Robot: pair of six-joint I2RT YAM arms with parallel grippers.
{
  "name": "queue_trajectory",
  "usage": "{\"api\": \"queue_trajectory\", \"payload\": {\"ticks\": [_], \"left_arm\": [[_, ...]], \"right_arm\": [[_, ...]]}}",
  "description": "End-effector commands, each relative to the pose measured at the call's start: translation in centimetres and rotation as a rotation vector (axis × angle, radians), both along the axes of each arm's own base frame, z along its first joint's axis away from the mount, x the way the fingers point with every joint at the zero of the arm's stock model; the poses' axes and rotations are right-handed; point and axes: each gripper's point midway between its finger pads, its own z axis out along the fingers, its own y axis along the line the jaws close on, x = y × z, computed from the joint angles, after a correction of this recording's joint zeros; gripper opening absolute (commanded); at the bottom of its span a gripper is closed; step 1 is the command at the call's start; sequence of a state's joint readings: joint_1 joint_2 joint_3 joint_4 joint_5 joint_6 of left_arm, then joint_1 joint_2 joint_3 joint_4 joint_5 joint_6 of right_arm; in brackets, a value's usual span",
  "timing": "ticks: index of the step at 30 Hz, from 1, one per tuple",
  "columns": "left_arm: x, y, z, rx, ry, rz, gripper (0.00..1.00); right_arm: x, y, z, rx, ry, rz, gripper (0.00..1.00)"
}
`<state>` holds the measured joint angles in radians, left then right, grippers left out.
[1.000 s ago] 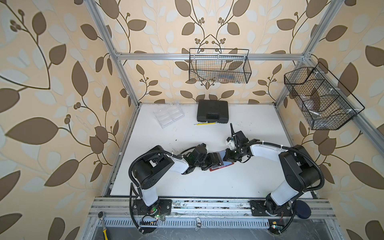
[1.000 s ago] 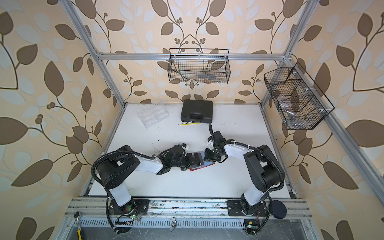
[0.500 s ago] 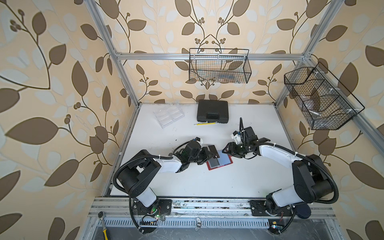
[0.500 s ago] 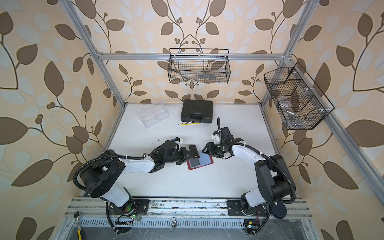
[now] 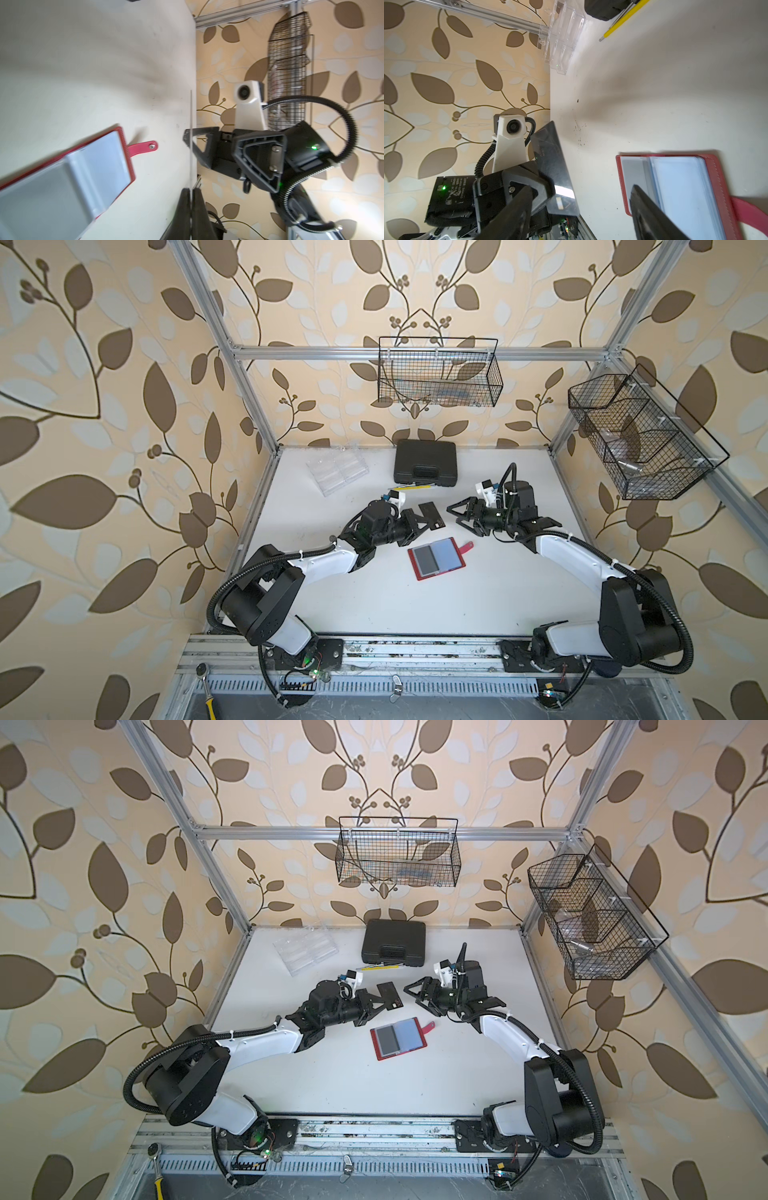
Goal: Take the credit cards out of the card holder
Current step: Take out the credit card from the card slot, then pass the credit card.
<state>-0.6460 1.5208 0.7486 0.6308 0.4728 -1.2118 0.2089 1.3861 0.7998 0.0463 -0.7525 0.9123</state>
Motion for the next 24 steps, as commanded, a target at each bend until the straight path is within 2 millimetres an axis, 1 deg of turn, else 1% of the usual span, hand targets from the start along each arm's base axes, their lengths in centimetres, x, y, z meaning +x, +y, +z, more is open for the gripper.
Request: {"api": "queue_trajectory", "payload": {"ticks": [1,3,7,11,14,24], "left_arm": [[0.5,-1.2,3.9,-0.117,-0.068,-0.047,0.0],[0.5,-1.4,4.1,-0.13,-0.072,-0.055,0.0],[0.2,-1.6,4.1,-0.136,-0.075,-0.075,0.0],[-0.4,-1.9,4.0,-0.14,-0.081,-0.106,0.0],[-0.8,-2.2,3.9,-0.142,-0.082,-0.128,0.0],[-1.4,-3.6,4.0,-0.158,-0.093,-0.176,0.0]], "right_arm": [[0.0,0.5,1.4,0.095,-0.005,0.003,0.72],[0.1,0.6,1.4,0.114,-0.004,-0.002,0.7],[0.4,0.5,2.0,0.162,-0.022,-0.015,0.65],[0.7,0.8,2.4,0.184,-0.029,-0.003,0.55],[0.8,1.0,2.5,0.195,-0.034,0.01,0.5],[0.8,1.2,2.7,0.208,-0.044,0.023,0.39]]}}
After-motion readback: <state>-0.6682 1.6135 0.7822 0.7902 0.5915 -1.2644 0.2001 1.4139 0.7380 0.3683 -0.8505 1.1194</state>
